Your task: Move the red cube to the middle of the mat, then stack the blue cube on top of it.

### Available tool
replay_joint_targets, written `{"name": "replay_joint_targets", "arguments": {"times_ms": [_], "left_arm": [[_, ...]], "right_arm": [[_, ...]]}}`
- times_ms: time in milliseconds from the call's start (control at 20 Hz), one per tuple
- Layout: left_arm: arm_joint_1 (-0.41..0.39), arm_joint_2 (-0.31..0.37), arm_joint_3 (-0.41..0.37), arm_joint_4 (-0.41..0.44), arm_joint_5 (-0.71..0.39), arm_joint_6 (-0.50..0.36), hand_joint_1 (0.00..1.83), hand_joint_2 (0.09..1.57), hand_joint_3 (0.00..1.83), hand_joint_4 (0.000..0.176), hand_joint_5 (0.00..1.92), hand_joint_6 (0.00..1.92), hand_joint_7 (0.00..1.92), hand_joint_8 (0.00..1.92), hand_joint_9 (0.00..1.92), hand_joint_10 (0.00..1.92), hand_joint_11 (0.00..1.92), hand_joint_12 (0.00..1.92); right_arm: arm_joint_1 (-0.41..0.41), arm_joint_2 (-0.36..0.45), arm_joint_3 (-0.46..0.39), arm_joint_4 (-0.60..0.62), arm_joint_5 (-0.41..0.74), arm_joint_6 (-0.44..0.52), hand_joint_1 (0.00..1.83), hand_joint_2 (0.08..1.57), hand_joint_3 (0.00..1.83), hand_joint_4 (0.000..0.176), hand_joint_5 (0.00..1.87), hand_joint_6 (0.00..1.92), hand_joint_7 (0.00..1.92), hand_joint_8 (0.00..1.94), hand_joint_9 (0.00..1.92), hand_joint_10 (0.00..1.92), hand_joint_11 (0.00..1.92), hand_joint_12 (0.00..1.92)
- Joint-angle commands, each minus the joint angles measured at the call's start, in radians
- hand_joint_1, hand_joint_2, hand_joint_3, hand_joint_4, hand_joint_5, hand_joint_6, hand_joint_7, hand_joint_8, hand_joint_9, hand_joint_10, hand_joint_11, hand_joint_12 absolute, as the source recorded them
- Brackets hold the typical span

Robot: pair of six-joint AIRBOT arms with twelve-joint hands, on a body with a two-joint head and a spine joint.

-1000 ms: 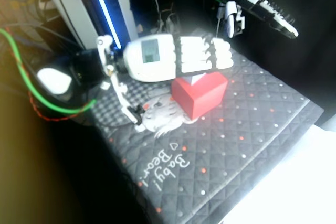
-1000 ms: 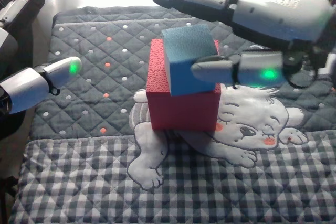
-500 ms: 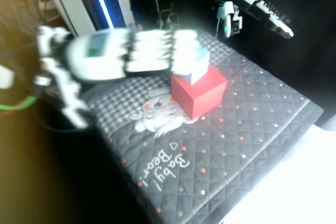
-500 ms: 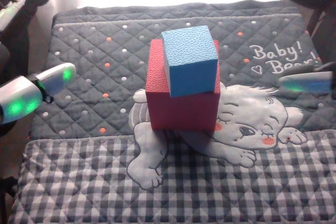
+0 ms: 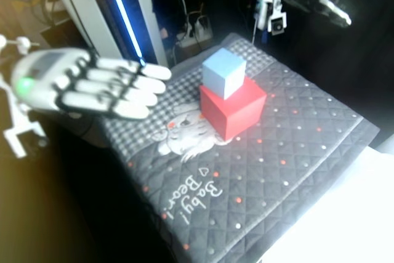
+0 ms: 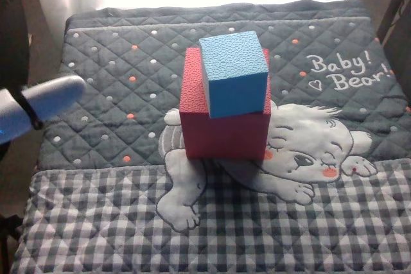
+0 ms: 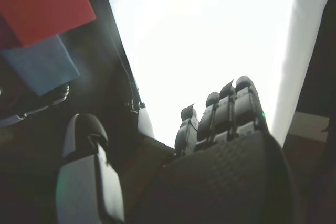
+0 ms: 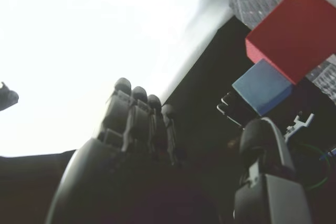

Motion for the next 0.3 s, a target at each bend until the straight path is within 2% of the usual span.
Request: {"name": "replay_joint_targets", "arguments": {"times_ms": [0,50,100,150,200,250], "left_arm": [[-0.005,0.012,0.000,0.014,-0.138,-0.009,0.56,0.90,0.00,0.176,0.00,0.00,0.00,0.00,0.00,0.00,0.00,0.00],[-0.005,0.018,0.001,0.022,-0.138,-0.007,0.56,0.89,0.00,0.176,0.00,0.00,0.00,0.00,0.00,0.00,0.00,0.00],[-0.009,0.027,0.001,0.023,-0.138,-0.022,0.59,0.95,0.02,0.176,0.00,0.00,0.00,0.00,0.00,0.00,0.00,0.00],[-0.020,0.033,0.004,0.019,-0.138,-0.039,0.58,0.97,0.02,0.176,0.00,0.00,0.00,0.00,0.00,0.00,0.00,0.00],[-0.043,0.033,0.015,0.039,-0.138,-0.041,0.44,1.01,0.03,0.174,0.00,0.00,0.00,0.00,0.00,0.00,0.00,0.00],[-0.063,0.036,0.023,0.066,-0.138,-0.038,0.44,1.01,0.03,0.174,0.00,0.00,0.00,0.00,0.00,0.00,0.00,0.00]], "right_arm": [[0.010,0.015,-0.007,0.022,0.182,-0.030,0.56,1.18,0.00,0.074,0.00,0.00,0.00,0.00,0.00,0.00,0.00,0.00],[0.007,0.021,-0.017,0.035,0.214,-0.050,0.58,1.16,0.00,0.094,0.00,0.00,0.00,0.00,0.00,0.00,0.00,0.00],[0.002,0.028,-0.021,0.049,0.257,-0.052,0.57,1.15,0.00,0.086,0.00,0.00,0.00,0.00,0.00,0.00,0.00,0.00],[-0.012,0.037,-0.026,0.069,0.299,-0.053,0.59,1.16,0.00,0.069,0.00,0.00,0.00,0.00,0.00,0.00,0.00,0.00],[-0.035,0.040,-0.028,0.093,0.345,-0.054,0.46,1.17,0.00,0.113,0.00,0.00,0.00,0.00,0.00,0.00,0.00,0.00],[-0.055,0.038,-0.028,0.105,0.377,-0.057,0.46,1.17,0.00,0.113,0.00,0.00,0.00,0.00,0.00,0.00,0.00,0.00]]}}
